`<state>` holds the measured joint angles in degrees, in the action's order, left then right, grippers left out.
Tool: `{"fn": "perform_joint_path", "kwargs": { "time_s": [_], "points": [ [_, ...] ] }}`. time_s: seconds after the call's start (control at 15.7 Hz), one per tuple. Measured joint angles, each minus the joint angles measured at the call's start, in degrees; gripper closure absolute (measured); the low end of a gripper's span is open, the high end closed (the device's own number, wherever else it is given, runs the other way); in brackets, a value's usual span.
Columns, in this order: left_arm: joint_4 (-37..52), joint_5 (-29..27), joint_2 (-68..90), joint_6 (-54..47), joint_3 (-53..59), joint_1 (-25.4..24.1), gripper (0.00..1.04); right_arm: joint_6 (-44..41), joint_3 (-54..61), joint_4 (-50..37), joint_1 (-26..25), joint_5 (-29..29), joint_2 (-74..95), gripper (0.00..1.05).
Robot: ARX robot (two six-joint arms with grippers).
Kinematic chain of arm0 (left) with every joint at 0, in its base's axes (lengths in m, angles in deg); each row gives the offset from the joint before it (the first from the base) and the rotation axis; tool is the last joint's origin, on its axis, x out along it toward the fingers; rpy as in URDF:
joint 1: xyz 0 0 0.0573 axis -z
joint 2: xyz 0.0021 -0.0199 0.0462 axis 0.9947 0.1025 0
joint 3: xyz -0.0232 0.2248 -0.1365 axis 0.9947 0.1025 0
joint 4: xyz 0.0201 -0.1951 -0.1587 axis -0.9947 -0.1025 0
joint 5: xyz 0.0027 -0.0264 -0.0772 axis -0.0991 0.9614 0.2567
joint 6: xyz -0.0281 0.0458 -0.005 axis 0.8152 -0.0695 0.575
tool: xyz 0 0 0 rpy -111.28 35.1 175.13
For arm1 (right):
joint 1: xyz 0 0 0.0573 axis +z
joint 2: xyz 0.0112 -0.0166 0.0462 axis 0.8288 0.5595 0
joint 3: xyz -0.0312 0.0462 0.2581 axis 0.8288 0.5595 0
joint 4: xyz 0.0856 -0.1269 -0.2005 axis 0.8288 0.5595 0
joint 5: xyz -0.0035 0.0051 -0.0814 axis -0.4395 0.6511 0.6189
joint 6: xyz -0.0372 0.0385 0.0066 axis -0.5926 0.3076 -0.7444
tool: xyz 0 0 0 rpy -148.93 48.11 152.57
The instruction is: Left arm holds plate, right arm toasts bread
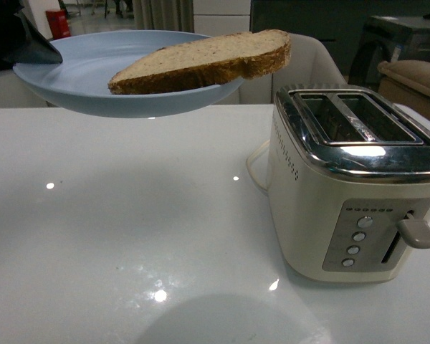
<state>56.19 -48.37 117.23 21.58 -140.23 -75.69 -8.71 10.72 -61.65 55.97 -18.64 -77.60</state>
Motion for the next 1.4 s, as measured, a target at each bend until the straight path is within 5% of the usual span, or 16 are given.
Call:
{"fn": "perform_joint_path", "kwargs": {
  "time_s": [0.64, 0.76, 0.83, 1.08, 1.4],
  "points": [
    [0.0, 0.0, 0.0, -0.02, 0.0, 0.0, 1.02, 0.04, -0.02, 0.22, 0.04, 0.24, 0.04, 0.06],
    [-0.02, -0.02, 0.0, 0.0, 0.0, 0.0, 1.02, 6.23, -4.79, 8.63, 4.72, 14.99, 9.03, 0.06],
    [0.0, 0.04, -0.02, -0.02, 0.0, 0.0, 1.02, 7.87, -6.78, 7.93, 2.12, 16.52, 10.71, 0.06],
    [-0.02, 0.0, -0.02, -0.42, 0.0, 0.0, 1.02, 7.65, -18.47, -2.58, -6.86, 6.78, 25.35, 0.06],
    [0.02, 0.0, -0.02, -0.61, 0.0, 0.0, 1.02, 4.02, -40.59, -9.01, -2.6, 5.55, 49.9, 0.06]
  ]
}}
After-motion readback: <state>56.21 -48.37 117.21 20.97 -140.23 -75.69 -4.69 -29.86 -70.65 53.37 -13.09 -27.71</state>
